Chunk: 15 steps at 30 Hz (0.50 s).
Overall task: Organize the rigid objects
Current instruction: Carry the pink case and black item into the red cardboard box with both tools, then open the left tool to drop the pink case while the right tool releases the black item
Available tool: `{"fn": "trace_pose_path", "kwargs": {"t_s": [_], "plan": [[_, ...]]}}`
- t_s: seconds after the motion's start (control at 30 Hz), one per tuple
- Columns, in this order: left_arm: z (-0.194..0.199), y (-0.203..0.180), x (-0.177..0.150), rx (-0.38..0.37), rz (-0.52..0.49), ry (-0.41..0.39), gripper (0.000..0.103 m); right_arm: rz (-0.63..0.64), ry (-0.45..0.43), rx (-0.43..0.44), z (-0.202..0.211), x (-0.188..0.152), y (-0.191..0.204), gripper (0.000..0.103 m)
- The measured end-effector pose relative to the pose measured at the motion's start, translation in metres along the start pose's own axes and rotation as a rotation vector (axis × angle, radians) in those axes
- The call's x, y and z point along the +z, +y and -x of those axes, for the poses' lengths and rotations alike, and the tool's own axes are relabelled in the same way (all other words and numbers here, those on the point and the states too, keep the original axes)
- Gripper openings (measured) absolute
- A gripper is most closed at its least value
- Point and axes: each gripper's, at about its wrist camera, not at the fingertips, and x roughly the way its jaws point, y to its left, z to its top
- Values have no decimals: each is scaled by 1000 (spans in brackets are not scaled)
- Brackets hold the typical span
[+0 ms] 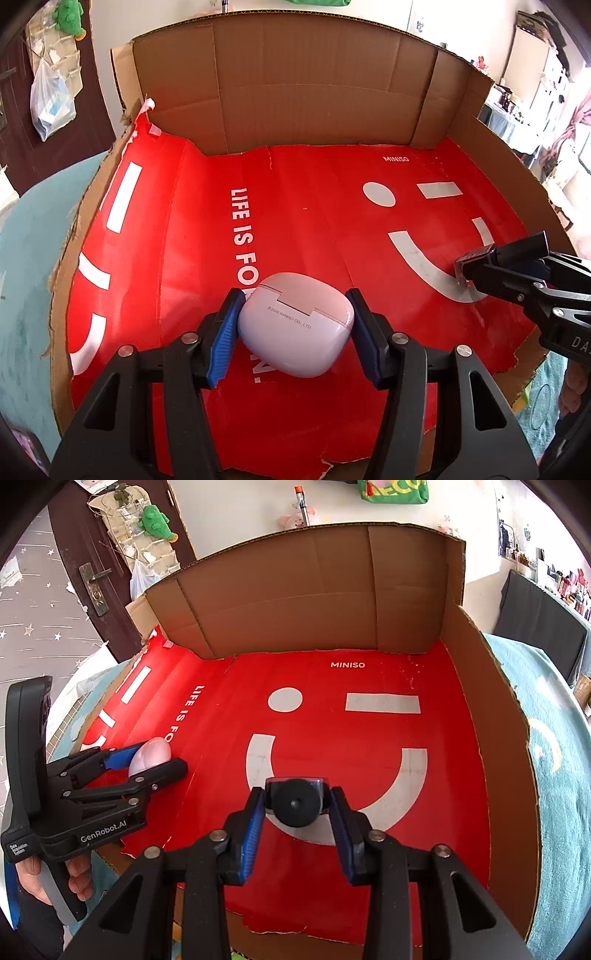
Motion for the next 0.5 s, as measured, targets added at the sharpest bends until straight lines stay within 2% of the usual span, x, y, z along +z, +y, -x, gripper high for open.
{"fn": "trace_pose_path", "kwargs": {"t_s": [0.5], "plan": [[-4,-6,1,24,-29,-5,54,-2,2,6,-1,0,-1,38]]}}
